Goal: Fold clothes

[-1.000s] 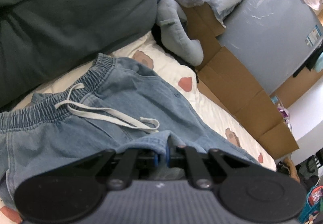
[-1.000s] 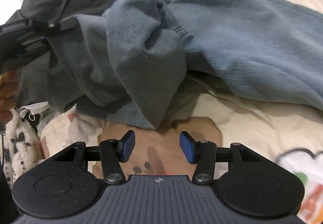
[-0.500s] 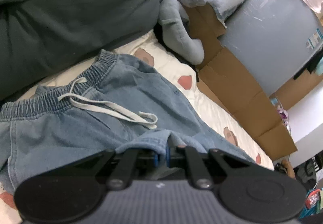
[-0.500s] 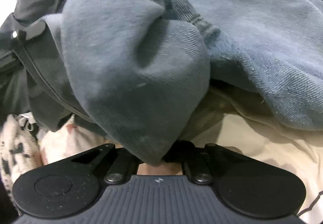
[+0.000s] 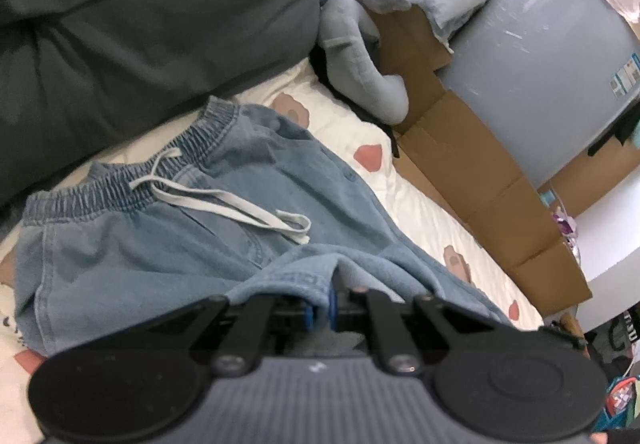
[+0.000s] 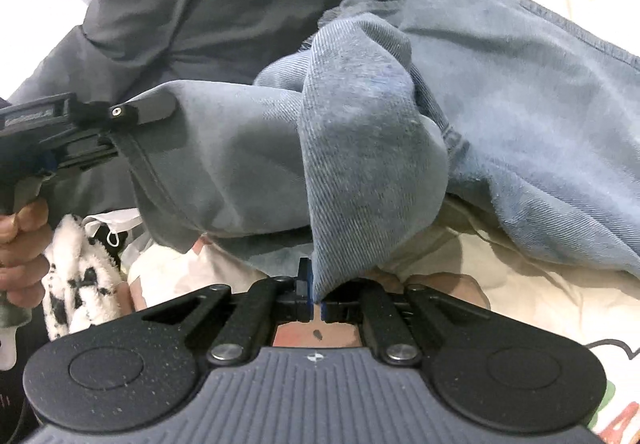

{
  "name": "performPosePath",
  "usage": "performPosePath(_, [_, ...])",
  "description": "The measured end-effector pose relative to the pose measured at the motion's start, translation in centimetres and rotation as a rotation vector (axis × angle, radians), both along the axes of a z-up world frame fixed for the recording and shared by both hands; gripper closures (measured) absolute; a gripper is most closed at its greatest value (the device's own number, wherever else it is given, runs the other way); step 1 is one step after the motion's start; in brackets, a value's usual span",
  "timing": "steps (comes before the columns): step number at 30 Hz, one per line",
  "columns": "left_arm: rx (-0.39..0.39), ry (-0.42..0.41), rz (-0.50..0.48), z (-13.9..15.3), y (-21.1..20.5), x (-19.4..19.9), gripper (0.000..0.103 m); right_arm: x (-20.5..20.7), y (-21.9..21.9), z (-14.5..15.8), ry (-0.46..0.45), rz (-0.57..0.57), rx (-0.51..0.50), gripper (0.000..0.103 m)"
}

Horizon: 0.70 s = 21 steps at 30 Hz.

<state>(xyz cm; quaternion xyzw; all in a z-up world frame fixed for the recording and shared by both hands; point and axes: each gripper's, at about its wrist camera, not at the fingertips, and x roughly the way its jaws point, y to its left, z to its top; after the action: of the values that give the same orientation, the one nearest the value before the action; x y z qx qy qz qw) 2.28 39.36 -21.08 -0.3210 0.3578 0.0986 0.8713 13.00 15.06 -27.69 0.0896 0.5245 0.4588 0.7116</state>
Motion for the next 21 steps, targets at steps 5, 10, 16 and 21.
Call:
performPosePath(5, [0.011, 0.018, 0.015, 0.2, 0.1, -0.3, 0.095, -0.6, -0.8, 1.1, -0.003, -0.021, 0.003, 0.103])
performPosePath(10, [-0.02, 0.039, 0.028, -0.1, 0.0, -0.6, 0.094, -1.0, -2.0, 2.1, -0.006, -0.049, -0.004, 0.103])
performPosePath(16, [-0.068, 0.08, -0.016, -0.4, -1.3, -1.5, 0.087, -1.3, -2.6, 2.9, -0.01, -0.087, -0.03, 0.103])
performPosePath(21, [-0.081, 0.049, 0.005, -0.5, -1.1, -3.5, 0.092, -1.4, -1.9, 2.6, -0.023, -0.092, -0.035, 0.103])
